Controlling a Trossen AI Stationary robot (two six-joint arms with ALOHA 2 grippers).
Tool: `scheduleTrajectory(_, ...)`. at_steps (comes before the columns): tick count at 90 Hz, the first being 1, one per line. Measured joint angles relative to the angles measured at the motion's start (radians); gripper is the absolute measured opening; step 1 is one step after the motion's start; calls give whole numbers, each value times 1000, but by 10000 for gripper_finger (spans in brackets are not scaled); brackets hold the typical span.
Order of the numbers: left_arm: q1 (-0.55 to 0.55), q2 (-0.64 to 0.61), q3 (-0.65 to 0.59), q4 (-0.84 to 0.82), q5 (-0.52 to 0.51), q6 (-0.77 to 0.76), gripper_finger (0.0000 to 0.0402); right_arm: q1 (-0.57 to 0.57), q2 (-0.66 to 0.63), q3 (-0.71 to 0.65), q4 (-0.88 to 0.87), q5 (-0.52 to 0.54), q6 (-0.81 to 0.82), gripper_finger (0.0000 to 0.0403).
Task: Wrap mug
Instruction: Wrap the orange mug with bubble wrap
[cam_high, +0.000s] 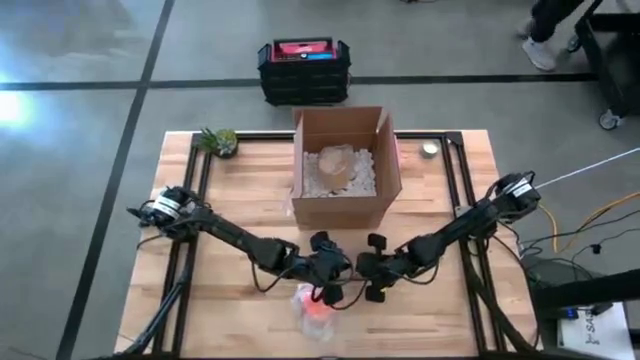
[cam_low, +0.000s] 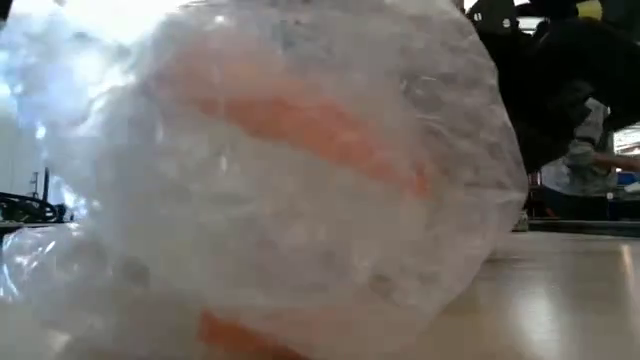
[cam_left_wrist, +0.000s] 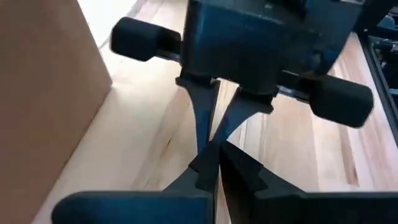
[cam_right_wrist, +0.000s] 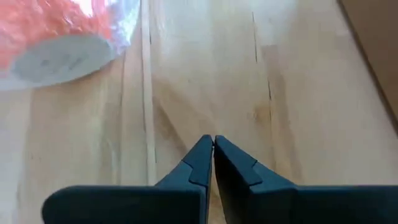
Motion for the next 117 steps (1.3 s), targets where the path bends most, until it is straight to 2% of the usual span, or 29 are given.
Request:
scheduleTrajectory(15, -117, -111, 15, -284, 8, -167, 0, 23, -23, 46, 20, -37, -45, 2)
scheduleTrajectory(23, -203, -146, -2, -387, 17, -300, 0, 40, -13, 70, 102, -47, -87, 2)
scheduleTrajectory(35, -320, -147, -70, -370, 3, -461, 0, 49, 47, 92, 249, -80, -134, 2)
scheduleTrajectory(48, -366, -106, -156, -245, -40, -539, 0, 45, 148, 137, 263, -104, -143, 2)
scheduleTrajectory(56, -363, -85, -193, -140, -67, -542, 0, 46, 200, 171, 262, -110, -143, 2)
scheduleTrajectory(69, -331, -65, -199, 14, -69, -437, 0, 46, 241, 219, 226, -143, -143, 2)
scheduleTrajectory(97, -243, -61, -176, 102, -61, -313, 0, 42, 251, 212, 182, -151, -144, 2)
scheduleTrajectory(104, -220, -59, -176, 116, -48, -301, 0, 38, 248, 212, 90, -148, -145, 2)
scheduleTrajectory(117, -186, -56, -176, 165, -14, -275, 0, 36, 195, 232, -202, -99, -145, 2)
